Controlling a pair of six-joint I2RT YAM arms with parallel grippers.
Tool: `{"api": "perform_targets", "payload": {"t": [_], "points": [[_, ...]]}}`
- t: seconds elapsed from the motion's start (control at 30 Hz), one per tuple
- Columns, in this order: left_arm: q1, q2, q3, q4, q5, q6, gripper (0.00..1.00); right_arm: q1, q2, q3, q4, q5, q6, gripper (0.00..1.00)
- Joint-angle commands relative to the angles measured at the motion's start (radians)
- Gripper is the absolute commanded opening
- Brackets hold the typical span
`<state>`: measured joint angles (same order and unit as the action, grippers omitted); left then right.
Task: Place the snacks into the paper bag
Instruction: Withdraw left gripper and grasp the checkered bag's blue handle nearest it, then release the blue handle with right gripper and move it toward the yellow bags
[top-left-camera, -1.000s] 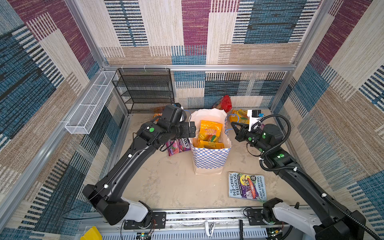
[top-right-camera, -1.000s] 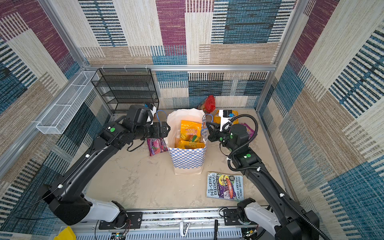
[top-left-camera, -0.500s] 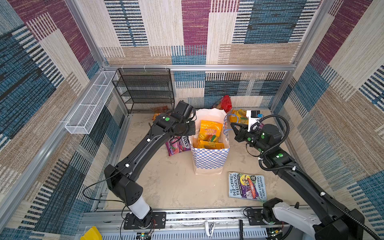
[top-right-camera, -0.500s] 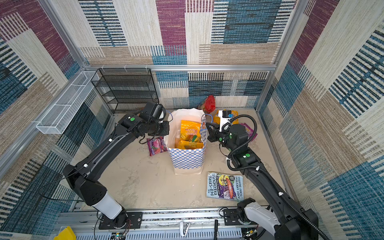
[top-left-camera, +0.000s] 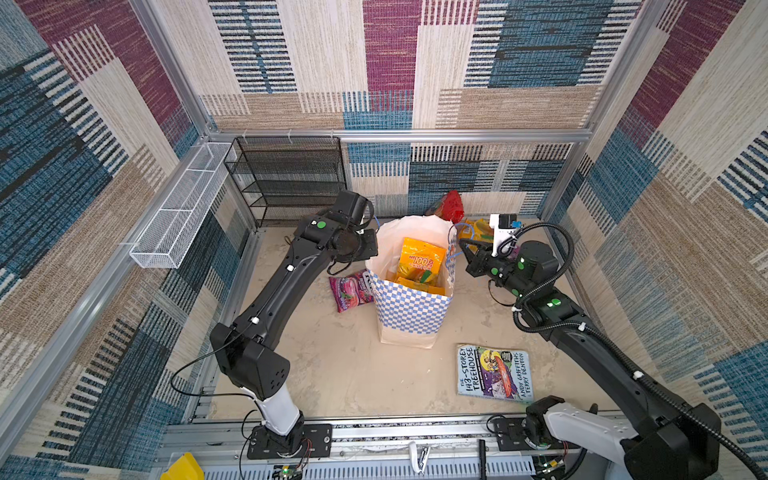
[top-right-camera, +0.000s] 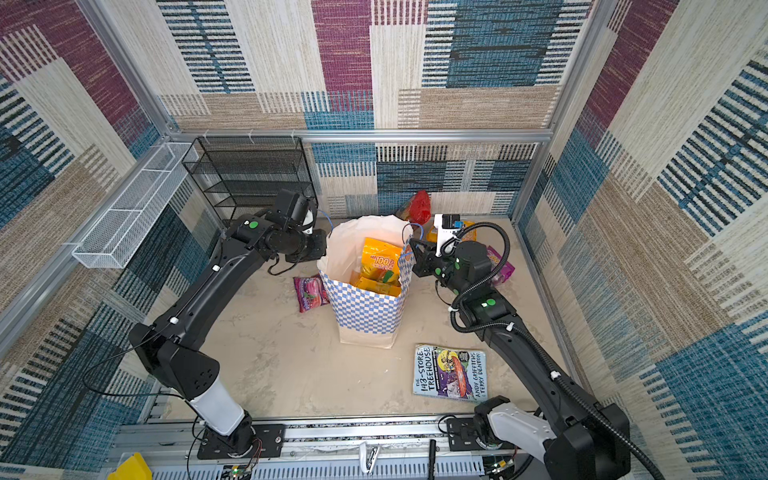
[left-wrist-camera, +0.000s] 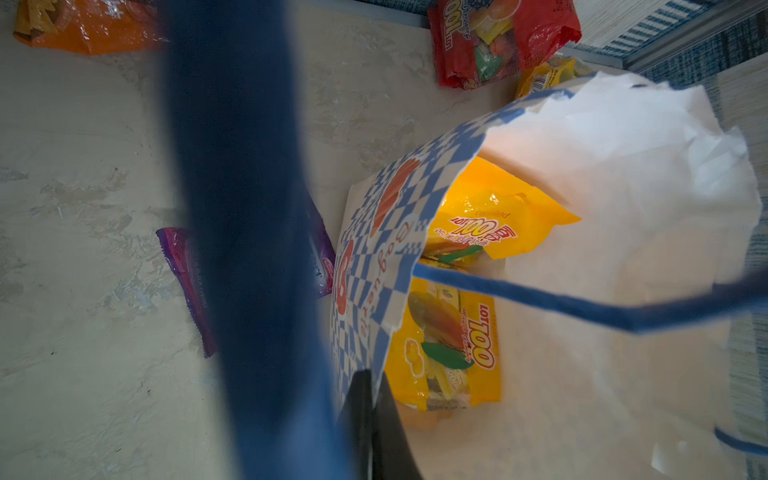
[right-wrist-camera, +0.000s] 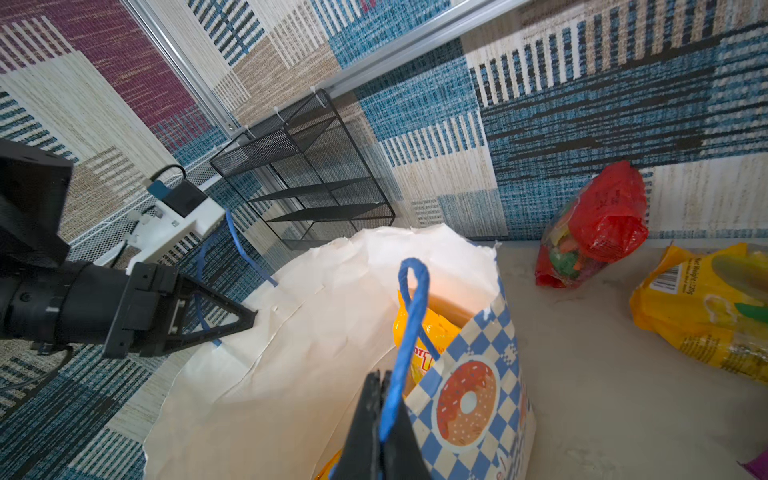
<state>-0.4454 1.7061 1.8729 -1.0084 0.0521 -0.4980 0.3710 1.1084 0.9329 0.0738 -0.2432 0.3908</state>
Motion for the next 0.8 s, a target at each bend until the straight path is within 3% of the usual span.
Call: {"api": "perform_targets", "payload": {"t": [0.0,0.17,0.23,0.33,0.47,0.57,0.77], "points": [[0.038,-0.034,-0.02,0.094,0.1,-0.007,0.0,0.005,0.025,0.011,0.104,-0.041,0.039,0.0],[0.09,-0.128,-0.192,0.229,0.179,-0.008,0.0,0.026,0.054,0.011,0.123,-0.02,0.047,0.03],[0.103,-0.152,-0.241,0.261,0.147,0.003,0.0,0.027,0.044,0.006,0.118,0.008,0.043,0.18],[0.108,-0.17,-0.273,0.274,0.125,-0.012,0.0,0.026,0.048,0.045,0.046,0.101,0.041,0.57],[0.108,-0.188,-0.294,0.293,0.141,-0.026,0.0,0.025,0.094,0.17,-0.131,0.239,0.068,0.83],[0.11,-0.19,-0.298,0.282,0.117,-0.033,0.0,0.018,0.093,0.228,-0.164,0.312,0.072,1.0],[0.111,-0.184,-0.305,0.275,0.085,-0.036,0.0,0.007,0.078,0.297,-0.113,0.382,0.041,1.0]]}}
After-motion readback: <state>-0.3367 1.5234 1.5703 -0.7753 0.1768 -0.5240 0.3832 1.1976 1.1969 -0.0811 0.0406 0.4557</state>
